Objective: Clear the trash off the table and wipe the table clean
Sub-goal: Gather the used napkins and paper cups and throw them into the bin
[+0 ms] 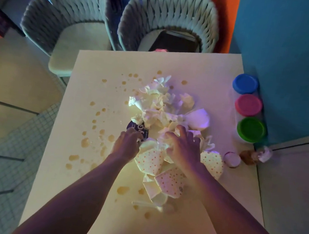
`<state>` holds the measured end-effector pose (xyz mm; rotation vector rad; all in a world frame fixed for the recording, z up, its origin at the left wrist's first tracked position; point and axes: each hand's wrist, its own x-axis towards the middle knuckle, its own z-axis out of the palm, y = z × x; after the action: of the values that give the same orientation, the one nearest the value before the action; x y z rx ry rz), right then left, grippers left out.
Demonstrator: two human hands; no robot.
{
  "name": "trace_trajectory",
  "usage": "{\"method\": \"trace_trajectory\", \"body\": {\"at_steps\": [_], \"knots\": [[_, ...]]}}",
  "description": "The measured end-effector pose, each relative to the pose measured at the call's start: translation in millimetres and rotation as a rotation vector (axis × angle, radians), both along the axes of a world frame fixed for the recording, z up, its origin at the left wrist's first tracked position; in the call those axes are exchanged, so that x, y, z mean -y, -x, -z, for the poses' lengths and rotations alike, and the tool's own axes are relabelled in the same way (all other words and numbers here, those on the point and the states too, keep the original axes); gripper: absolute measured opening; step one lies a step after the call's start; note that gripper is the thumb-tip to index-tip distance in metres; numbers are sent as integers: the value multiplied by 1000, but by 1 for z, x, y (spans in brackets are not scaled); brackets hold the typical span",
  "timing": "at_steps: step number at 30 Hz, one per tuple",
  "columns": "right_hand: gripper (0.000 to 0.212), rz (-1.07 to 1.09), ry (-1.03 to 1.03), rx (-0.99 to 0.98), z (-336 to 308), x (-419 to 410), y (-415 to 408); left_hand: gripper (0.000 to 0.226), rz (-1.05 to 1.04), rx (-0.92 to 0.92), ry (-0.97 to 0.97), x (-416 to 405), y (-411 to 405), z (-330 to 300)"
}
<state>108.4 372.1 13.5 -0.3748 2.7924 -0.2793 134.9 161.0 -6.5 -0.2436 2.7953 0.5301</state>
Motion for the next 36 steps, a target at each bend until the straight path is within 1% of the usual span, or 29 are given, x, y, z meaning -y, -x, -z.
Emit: {"method": "trace_trajectory", "body": {"at_steps": [3,5,8,10,12,15,19,21,23,24,25,27,29,31,33,34,36], "knots": [[46,-12,0,-37,5,3,3,28,-48,-27,-27,1,-1,-2],[40,-5,19,-11,6,5,2,34,-85,-36,-64,4,-3,-2],[38,22,73,24,6,2,2,32,-171,-85,-160,11,-2,-6],[38,66,123,29,5,0,2,28,-249,-163,-208,13,-1,-12],[40,131,165,31,3,-1,0,28,-300,-220,-229,16,-1,-17],[39,215,237,43,2,-2,-1,30,-336,-219,-271,19,2,-24],[25,291,378,57,-4,-2,-3,27,-462,-186,-327,19,12,-36],[27,330,443,48,-11,1,-3,24,-477,-180,-359,19,16,-42],[39,354,473,26,-14,5,0,22,-480,-148,-409,17,21,-47],[45,361,471,14,-15,6,1,25,-478,-121,-426,16,24,-49],[46,371,465,4,-15,8,2,29,-464,-97,-433,15,27,-51],[38,404,456,2,-16,14,5,41,-389,-77,-409,14,33,-51],[29,459,472,9,-16,18,9,45,-318,-63,-377,13,40,-46],[28,526,493,45,-20,22,13,38,-247,-52,-330,11,47,-41],[34,579,483,127,-24,25,18,23,-137,-43,-248,7,55,-37],[35,588,462,155,-26,26,20,24,-66,-43,-207,4,58,-35],[35,575,415,152,-27,29,22,44,53,-26,-120,-2,65,-31]]}}
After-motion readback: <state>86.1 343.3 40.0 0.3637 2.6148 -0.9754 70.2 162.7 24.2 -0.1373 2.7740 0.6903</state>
